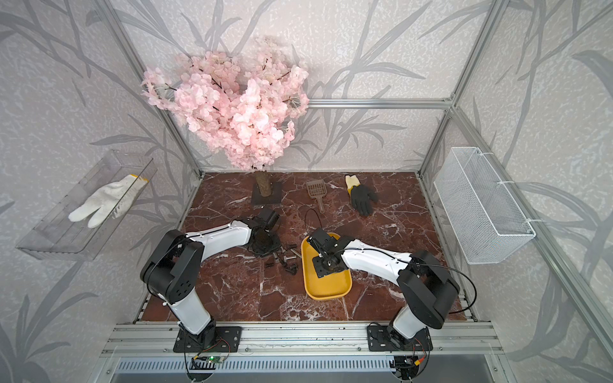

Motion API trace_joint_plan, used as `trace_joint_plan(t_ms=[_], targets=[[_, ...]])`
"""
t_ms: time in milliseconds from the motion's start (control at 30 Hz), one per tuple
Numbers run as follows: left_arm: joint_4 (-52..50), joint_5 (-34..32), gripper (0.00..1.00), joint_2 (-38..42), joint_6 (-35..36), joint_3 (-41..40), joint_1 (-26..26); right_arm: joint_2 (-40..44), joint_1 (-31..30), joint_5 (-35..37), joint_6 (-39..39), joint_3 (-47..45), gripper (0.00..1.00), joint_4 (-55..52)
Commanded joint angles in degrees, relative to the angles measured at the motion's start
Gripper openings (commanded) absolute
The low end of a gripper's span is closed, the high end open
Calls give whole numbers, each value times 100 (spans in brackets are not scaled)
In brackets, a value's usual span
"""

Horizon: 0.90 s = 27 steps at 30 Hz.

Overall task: Take the screw protection sleeves out of the storage box
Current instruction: Pick up the bolt at the center of the board.

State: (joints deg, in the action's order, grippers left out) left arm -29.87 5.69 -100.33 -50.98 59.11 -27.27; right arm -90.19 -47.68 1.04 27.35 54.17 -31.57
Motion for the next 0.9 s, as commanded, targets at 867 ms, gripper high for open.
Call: trace_joint_plan(t_ms=[867], targets=[[-104,1249,3,2068,316,-418,15,322,308,-3321,895,28,67,2867]])
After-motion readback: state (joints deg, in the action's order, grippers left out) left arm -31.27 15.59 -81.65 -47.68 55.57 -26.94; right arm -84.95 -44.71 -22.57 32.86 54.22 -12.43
